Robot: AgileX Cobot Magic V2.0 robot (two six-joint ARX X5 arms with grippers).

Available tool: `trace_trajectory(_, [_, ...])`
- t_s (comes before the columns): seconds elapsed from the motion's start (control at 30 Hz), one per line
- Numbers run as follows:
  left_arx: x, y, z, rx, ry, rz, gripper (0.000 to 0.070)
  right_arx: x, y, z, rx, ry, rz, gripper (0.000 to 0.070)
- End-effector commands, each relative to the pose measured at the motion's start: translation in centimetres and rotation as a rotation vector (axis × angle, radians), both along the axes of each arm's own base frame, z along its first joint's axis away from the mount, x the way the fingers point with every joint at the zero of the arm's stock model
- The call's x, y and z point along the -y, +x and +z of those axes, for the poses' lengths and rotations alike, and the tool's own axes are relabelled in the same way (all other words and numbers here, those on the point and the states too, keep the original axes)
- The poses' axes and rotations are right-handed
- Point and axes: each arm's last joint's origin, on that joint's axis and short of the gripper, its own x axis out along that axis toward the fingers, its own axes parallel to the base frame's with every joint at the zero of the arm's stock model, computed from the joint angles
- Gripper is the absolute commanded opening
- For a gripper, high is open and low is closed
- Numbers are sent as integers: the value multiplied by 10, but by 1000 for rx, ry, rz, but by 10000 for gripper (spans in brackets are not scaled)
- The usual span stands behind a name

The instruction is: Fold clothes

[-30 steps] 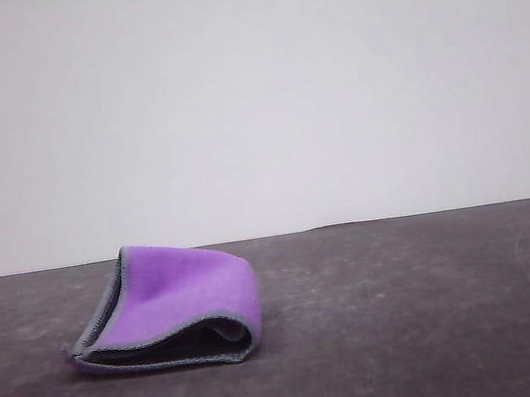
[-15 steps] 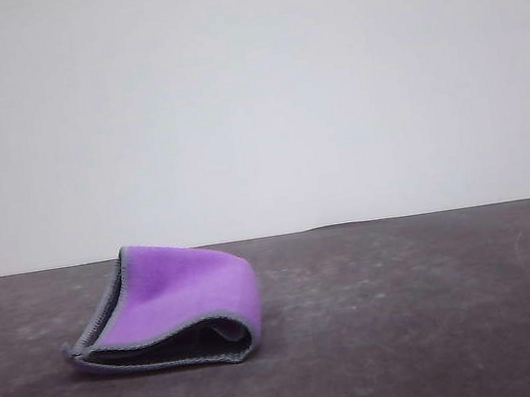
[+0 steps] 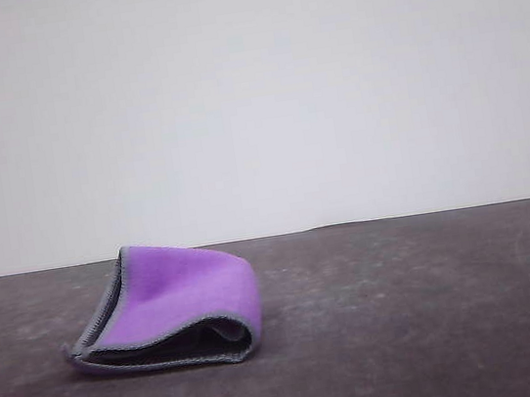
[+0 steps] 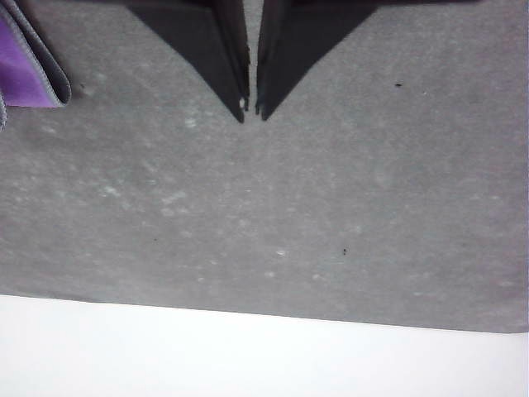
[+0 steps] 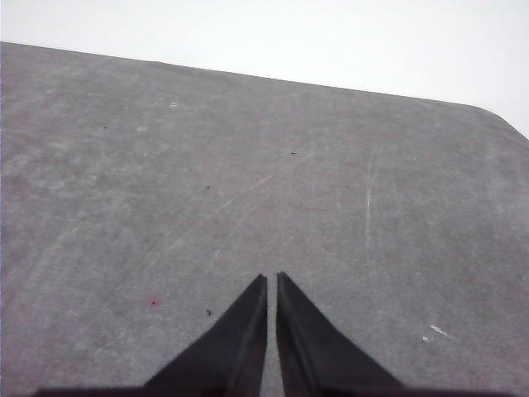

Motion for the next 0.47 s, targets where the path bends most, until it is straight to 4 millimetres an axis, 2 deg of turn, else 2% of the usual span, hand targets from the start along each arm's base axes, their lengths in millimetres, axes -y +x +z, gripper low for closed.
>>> trace_trajectory(0.0, [0,1,-7,-25,2,5,0,0,0,0,9,13,-2,16])
trace_trajectory(0.43, [0,1,-7,-25,2,4,0,0,0,0,9,13,-2,16])
